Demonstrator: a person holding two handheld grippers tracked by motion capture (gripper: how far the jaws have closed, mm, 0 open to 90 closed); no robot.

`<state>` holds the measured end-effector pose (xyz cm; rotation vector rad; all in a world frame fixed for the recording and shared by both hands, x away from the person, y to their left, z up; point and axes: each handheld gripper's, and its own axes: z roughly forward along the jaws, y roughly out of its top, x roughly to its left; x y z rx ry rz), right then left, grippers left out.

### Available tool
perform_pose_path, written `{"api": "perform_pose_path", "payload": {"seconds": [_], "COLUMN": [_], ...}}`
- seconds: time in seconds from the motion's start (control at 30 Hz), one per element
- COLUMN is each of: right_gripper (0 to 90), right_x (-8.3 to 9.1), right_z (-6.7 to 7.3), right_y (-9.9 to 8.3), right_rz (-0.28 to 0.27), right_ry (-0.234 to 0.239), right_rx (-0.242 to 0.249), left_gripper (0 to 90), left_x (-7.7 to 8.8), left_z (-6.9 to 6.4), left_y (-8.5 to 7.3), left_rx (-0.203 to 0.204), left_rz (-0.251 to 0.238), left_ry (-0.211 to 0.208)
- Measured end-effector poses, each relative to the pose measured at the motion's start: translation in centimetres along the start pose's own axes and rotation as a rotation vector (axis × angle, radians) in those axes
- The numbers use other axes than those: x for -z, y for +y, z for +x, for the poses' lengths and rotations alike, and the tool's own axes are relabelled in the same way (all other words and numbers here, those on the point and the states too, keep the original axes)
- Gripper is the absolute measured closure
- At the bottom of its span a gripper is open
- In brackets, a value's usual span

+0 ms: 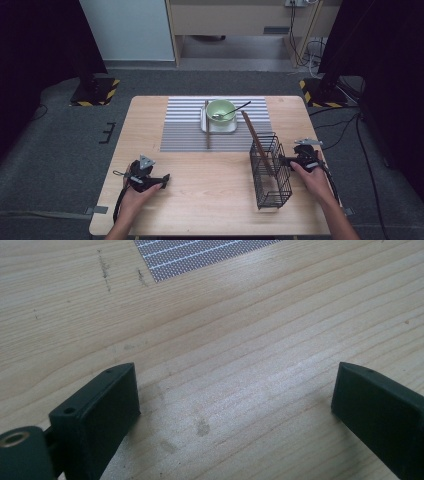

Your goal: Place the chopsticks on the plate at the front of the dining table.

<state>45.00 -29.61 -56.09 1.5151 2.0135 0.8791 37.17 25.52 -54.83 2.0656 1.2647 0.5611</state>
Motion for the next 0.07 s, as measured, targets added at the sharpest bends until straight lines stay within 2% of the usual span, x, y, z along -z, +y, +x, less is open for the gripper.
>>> {"api": "perform_pose_path", "payload": {"seconds": [0.07], "right_gripper": [0.3], "right_x": [-0.01], "right_z": [0.12], "right_y": [-0.01], "right_rz": [0.008], "right_ry": [0.003], "right_rx": [-0.001], "left_gripper": [4.0], "left_x": [-0.05], "left_z": [0.02], "left_y": [0.03], "left_rx": [0.002], "left_rz": [0.001], "left_ry": [0.000]}}
